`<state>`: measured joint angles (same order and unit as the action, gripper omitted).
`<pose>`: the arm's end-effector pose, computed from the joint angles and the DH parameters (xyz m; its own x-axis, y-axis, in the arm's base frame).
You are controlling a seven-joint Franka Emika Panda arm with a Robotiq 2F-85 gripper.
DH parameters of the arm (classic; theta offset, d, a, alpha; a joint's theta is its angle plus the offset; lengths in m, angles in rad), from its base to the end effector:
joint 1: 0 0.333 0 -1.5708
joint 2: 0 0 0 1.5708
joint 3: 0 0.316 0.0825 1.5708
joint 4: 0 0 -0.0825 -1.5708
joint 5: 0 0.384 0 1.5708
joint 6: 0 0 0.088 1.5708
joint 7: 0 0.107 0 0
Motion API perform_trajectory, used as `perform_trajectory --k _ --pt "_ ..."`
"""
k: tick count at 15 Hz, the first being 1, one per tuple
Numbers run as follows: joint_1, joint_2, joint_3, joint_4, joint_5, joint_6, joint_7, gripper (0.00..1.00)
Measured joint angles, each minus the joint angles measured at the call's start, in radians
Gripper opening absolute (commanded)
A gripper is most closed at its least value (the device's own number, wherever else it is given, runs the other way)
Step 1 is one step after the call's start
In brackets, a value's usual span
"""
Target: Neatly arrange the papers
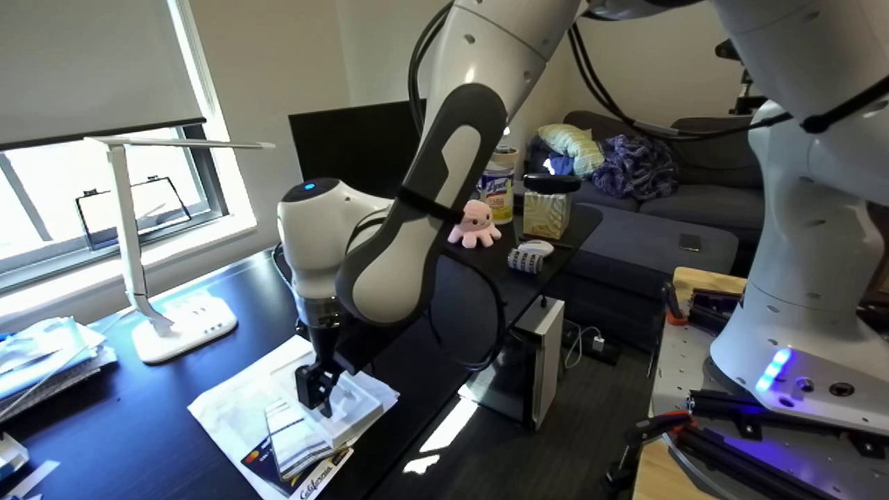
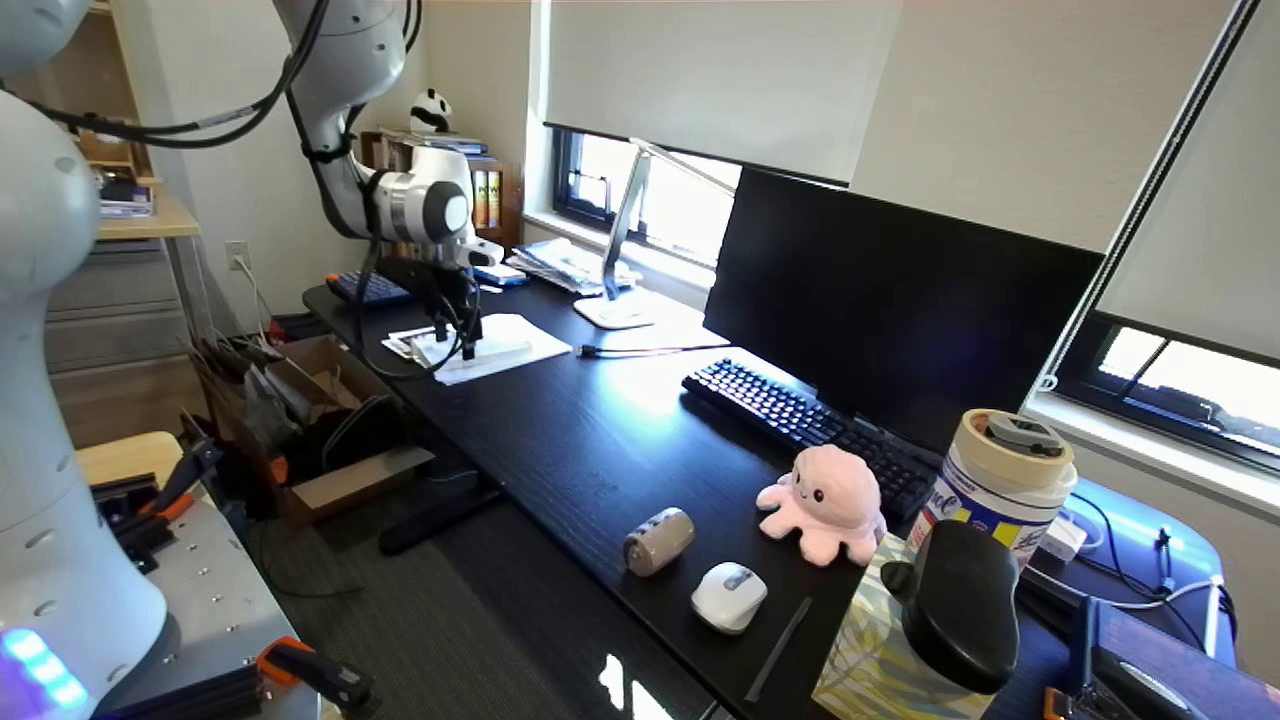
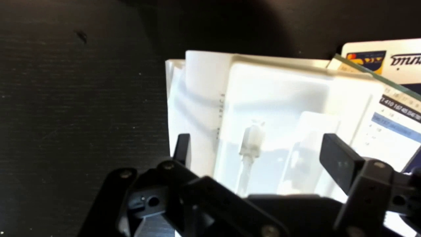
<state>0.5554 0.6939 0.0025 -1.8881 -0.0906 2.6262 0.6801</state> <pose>0.5349 0.3363 0.1385 0.9971 -0.0446 0.0622 -0.0452 -0.9989 0.0094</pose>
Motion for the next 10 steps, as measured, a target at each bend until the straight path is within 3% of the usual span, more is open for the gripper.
perform_trajectory --k 6,10 --pt "0.114 -0.175 -0.060 -0.054 -0.159 -0.174 0.077 1.00" --pt "0.143 -0.353 -0.017 -0.133 -0.257 -0.337 0.082 1.00"
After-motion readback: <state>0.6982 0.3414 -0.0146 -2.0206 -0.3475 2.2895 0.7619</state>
